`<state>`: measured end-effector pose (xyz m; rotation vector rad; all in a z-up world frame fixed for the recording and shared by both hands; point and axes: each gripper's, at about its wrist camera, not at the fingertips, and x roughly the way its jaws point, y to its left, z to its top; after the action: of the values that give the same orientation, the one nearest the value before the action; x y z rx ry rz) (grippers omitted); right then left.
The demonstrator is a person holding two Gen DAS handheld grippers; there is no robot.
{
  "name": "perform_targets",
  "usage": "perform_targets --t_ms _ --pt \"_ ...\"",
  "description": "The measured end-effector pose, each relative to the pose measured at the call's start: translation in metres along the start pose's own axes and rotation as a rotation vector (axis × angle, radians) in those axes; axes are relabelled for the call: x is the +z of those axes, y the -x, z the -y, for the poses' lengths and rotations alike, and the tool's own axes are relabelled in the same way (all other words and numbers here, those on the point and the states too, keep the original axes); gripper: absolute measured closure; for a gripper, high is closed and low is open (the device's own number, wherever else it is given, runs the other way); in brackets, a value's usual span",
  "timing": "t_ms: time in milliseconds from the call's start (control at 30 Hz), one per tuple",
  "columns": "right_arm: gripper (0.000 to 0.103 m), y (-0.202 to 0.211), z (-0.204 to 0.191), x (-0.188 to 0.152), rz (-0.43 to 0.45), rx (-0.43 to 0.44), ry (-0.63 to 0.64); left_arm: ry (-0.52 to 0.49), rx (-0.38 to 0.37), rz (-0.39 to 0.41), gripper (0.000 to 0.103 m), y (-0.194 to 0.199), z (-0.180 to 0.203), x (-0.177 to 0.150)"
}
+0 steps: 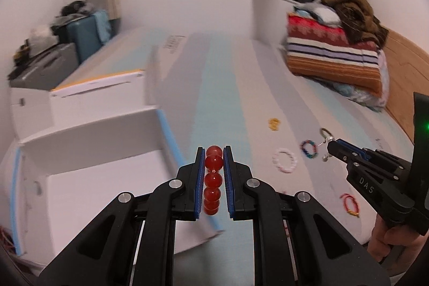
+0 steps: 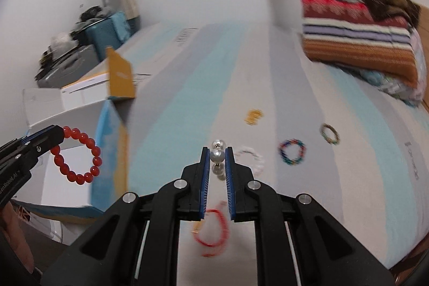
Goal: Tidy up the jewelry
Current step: 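Carry both items into the white box and open both tools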
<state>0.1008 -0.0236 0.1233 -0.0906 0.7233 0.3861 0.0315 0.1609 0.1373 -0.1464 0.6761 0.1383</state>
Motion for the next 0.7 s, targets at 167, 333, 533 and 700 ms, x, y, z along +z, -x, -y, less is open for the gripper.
perform_targets --t_ms 167,333,533,700 --pt "0.092 -0.002 -0.066 0.009 0.007 0.067 0.077 0.054 0.078 0.007 0.090 0.018 -0.054 -0.004" --pt "0.092 -0.015 -0.133 0.005 -0.016 0.136 0.152 0.096 0.150 -0.016 0.090 0.027 -0.106 -0.017" --pt "0.092 -0.045 -0.192 -0.009 -0.092 0.209 0.213 0.156 0.224 -0.084 0.090 0.024 -0.161 -0.045" --pt "0.092 -0.072 -0.222 -0.024 -0.170 0.241 0.249 0.181 0.249 -0.143 0.090 0.013 -0.192 -0.066"
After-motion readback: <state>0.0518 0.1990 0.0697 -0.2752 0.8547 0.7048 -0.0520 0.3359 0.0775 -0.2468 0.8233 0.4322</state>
